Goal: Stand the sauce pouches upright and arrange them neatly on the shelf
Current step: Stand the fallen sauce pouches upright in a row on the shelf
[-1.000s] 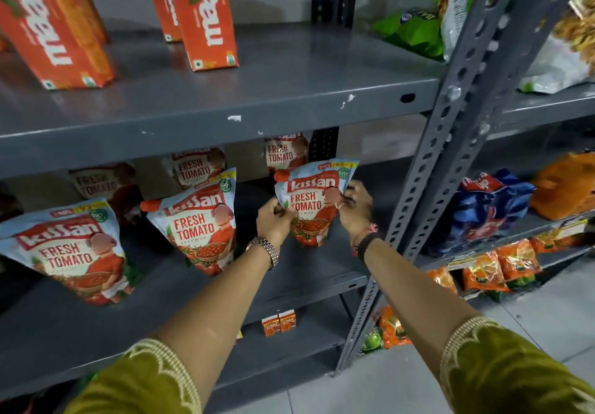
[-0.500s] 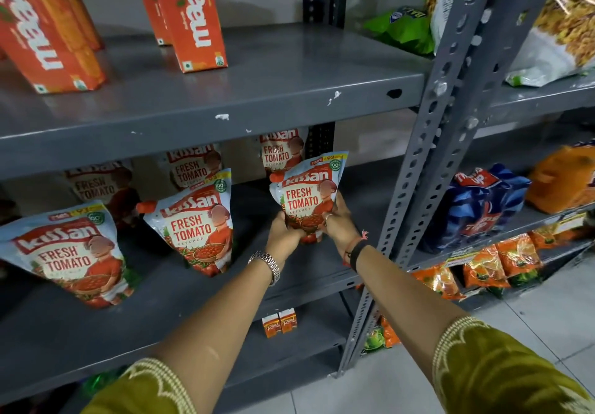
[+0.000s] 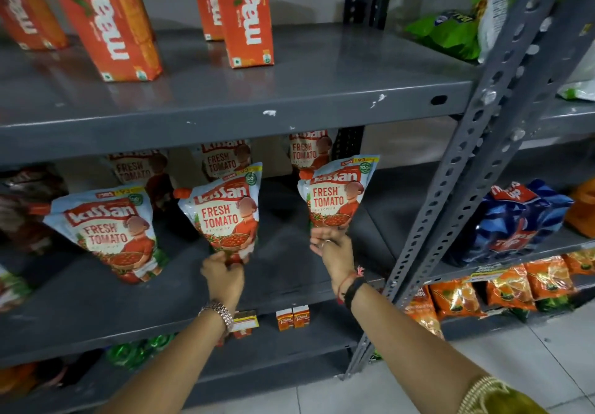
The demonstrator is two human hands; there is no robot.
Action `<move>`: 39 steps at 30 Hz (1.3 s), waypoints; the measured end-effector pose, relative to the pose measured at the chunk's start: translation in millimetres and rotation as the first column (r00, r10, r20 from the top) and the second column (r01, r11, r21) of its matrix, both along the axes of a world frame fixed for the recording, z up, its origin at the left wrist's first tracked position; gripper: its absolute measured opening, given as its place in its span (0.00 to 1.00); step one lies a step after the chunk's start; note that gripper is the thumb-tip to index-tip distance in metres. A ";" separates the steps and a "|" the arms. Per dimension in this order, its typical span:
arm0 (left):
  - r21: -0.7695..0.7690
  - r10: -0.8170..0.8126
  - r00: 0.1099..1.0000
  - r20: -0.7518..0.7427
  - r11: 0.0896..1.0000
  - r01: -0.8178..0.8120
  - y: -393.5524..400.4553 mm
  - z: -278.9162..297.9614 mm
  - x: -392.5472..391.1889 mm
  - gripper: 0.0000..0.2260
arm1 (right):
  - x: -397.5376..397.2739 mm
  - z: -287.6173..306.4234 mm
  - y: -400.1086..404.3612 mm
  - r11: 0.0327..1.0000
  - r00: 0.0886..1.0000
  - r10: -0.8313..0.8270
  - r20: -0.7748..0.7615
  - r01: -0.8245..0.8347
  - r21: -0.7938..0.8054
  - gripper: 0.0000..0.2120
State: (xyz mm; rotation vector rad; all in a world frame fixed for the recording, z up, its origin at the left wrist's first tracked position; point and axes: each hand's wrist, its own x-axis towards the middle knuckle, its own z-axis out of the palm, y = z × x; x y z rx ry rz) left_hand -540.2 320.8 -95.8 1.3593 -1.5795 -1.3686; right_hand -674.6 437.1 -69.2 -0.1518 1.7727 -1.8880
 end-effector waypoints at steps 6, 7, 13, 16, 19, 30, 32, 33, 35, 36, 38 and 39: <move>0.248 -0.097 0.983 -0.156 0.959 0.134 -46.5 27.3 22.3 0.23 | 49.6 29.9 -65.6 0.955 0.927 0.264 0.266 -0.214 -0.205 0.22; 0.274 -0.136 0.960 -0.243 0.940 0.203 -46.8 33.6 22.0 0.20 | 55.6 33.4 -72.6 0.946 0.907 0.284 0.311 -0.212 -0.245 0.24; 0.283 -0.176 0.905 -0.387 0.912 0.298 -51.1 36.7 27.1 0.18 | 71.7 38.2 -86.4 0.941 0.908 0.285 0.307 -0.204 -0.270 0.19; 0.309 -0.183 0.900 -0.396 0.896 0.318 -57.0 37.9 26.6 0.16 | 72.5 43.1 -86.6 0.942 0.901 0.271 0.340 -0.175 -0.287 0.19; 0.291 -0.222 0.885 -0.410 0.888 0.357 -57.1 38.5 25.4 0.17 | 69.1 48.8 -88.7 0.950 0.900 0.238 0.364 -0.137 -0.282 0.20; 0.382 -0.250 0.941 -0.230 0.866 0.323 -90.2 29.3 93.2 0.22 | 103.0 9.9 -98.9 0.974 0.914 -0.203 0.351 0.227 -0.027 0.12; 0.377 -0.296 0.949 -0.110 0.871 0.316 -105.9 29.3 128.3 0.21 | 131.7 6.3 -112.5 0.972 0.909 -0.206 0.364 0.233 -0.034 0.15; 0.349 -0.322 0.945 -0.062 0.880 0.323 -113.0 31.6 144.4 0.18 | 144.2 7.5 -120.1 0.975 0.910 -0.180 0.373 0.215 -0.056 0.15; 0.288 -0.344 0.939 0.023 0.901 0.323 -137.6 29.8 170.4 0.11 | 168.0 12.7 -141.9 0.985 0.920 -0.089 0.382 0.138 -0.103 0.14; 0.255 -0.317 0.946 0.060 0.922 0.293 -152.8 27.7 179.8 0.10 | 179.6 17.0 -152.9 0.990 0.929 -0.030 0.369 0.078 -0.115 0.14; 0.211 -0.241 0.965 0.100 0.953 0.217 -181.9 20.6 191.8 0.11 | 198.5 26.4 -175.3 0.989 0.935 0.088 0.344 -0.040 -0.145 0.18; 0.197 -0.217 0.974 0.073 0.960 0.199 -190.4 25.1 195.0 0.15 | 207.4 31.1 -184.9 0.983 0.937 0.128 0.323 -0.078 -0.164 0.20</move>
